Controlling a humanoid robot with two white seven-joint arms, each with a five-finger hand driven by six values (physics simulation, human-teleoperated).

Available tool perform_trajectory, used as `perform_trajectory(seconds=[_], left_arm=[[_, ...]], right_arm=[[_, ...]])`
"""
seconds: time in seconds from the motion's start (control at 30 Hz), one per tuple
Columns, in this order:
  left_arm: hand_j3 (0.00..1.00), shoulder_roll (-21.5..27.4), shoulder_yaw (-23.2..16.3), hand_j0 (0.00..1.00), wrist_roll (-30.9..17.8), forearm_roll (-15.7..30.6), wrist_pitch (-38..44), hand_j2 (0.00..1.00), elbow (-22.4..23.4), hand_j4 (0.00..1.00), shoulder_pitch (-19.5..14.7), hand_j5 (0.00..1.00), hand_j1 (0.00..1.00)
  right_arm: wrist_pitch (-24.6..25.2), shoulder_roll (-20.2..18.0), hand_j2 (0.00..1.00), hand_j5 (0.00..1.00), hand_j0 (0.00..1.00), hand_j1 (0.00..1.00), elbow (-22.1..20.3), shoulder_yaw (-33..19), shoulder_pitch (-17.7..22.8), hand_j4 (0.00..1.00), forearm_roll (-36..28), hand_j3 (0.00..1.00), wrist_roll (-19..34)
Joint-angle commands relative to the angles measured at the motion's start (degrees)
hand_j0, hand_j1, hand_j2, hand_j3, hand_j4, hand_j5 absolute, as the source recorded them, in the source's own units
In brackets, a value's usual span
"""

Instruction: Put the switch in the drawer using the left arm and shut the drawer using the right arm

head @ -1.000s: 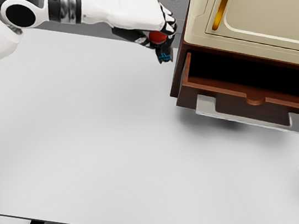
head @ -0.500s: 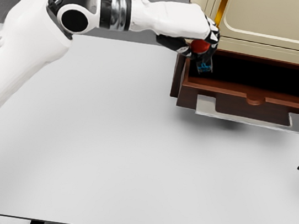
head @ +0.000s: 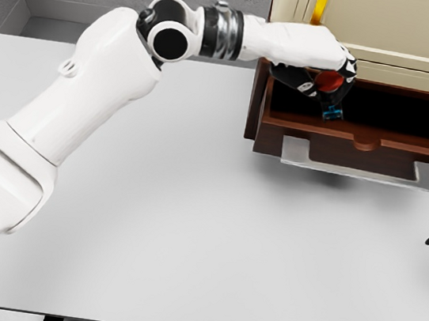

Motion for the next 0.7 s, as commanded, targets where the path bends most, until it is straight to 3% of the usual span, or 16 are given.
perform_trajectory(seconds=[0.0, 0.27, 0.37, 0.43, 0.63, 0.67], left_arm=[[0.36, -1.7, 0.6, 0.36, 0.0, 0.3, 0.2, 0.36, 3.0, 0.36, -0.1, 0.36, 0.36], [0.37, -1.8, 0.5, 0.37, 0.0, -0.8, 0.2, 0.37, 3.7, 0.37, -0.1, 0.37, 0.37], [0.41, -1.8, 0.5, 0.41, 0.0, -0.8, 0.2, 0.41, 3.7, 0.41, -0.1, 0.41, 0.41], [0.47, -1.8, 0.5, 0.47, 0.0, -0.8, 0.2, 0.47, 3.7, 0.47, -0.1, 0.47, 0.47], [0.78, -1.8, 0.8, 0.78, 0.0, -0.7, 0.2, 0.78, 3.7, 0.78, -0.3, 0.78, 0.78], [0.79, -1.8, 0.8, 0.79, 0.0, -0.6, 0.2, 0.79, 3.7, 0.79, -0.3, 0.79, 0.79]], right_arm=[[0.2, 0.0, 0.54, 0.54, 0.54, 0.54, 0.0, -0.1, -0.1, 0.54, -0.4, 0.54, 0.0], [0.2, 0.0, 0.53, 0.53, 0.53, 0.53, 0.0, -0.2, 0.0, 0.53, -0.4, 0.53, 0.0], [0.2, 0.0, 0.53, 0.53, 0.53, 0.53, 0.0, -0.2, 0.0, 0.53, -0.3, 0.53, 0.0], [0.2, 0.0, 0.53, 0.53, 0.53, 0.53, 0.0, -0.3, 0.0, 0.53, -0.3, 0.53, 0.0], [0.2, 0.0, 0.57, 0.57, 0.57, 0.57, 0.0, -0.3, -0.1, 0.57, -0.2, 0.57, 0.0], [0.2, 0.0, 0.57, 0.57, 0.57, 0.57, 0.0, -0.3, -0.1, 0.57, -0.3, 0.57, 0.0]])
